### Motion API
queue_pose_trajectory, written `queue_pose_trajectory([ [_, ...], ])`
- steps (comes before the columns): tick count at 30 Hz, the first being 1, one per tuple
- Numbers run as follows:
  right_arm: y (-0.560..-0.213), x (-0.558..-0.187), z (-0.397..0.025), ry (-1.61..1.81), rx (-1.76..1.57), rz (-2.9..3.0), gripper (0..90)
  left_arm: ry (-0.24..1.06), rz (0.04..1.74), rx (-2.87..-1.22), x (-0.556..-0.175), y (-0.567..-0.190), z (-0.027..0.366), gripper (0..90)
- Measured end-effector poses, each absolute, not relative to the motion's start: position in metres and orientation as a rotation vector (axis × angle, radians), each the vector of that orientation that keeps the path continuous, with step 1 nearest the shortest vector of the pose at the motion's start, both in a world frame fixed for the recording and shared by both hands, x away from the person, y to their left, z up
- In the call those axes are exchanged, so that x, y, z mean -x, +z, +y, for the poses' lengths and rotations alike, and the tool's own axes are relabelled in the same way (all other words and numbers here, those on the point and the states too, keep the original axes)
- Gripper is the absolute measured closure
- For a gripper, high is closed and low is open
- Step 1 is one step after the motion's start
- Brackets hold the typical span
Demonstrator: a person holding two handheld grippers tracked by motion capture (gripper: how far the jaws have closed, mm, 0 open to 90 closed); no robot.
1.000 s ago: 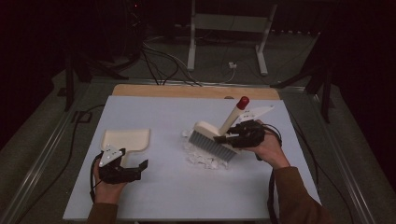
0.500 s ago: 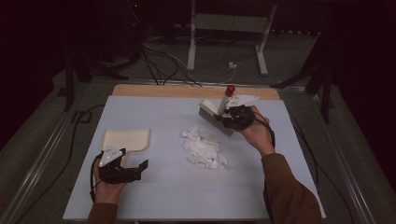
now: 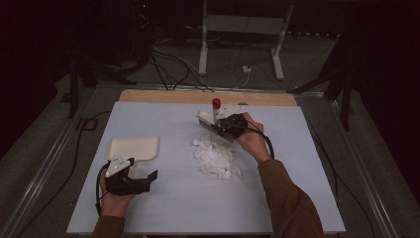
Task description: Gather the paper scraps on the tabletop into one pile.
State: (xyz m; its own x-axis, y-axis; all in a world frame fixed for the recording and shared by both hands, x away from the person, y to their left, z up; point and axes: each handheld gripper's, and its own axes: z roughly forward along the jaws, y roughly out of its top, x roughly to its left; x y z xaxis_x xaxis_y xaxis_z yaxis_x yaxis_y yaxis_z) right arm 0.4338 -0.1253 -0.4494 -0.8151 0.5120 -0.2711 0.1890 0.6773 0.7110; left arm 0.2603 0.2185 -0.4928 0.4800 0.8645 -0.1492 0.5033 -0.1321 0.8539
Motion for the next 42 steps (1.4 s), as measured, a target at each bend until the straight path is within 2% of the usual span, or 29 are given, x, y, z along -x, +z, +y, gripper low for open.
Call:
queue_pose_trajectory([
  [6, -0.459, -0.426, -0.117, 0.914, -0.405, 2.549, 67.4, 0.483, 1.163, -1.78, -0.26, -0.493, 0.221, 0.8],
  [17, -0.453, -0.408, -0.132, 0.918, -0.302, 2.655, 67.3, 0.484, 1.165, -1.781, -0.26, -0.493, 0.219, 0.7],
  [42, -0.436, -0.412, -0.158, 1.119, -0.559, 2.485, 67.3, 0.485, 1.166, -1.784, -0.26, -0.493, 0.219, 0.8],
])
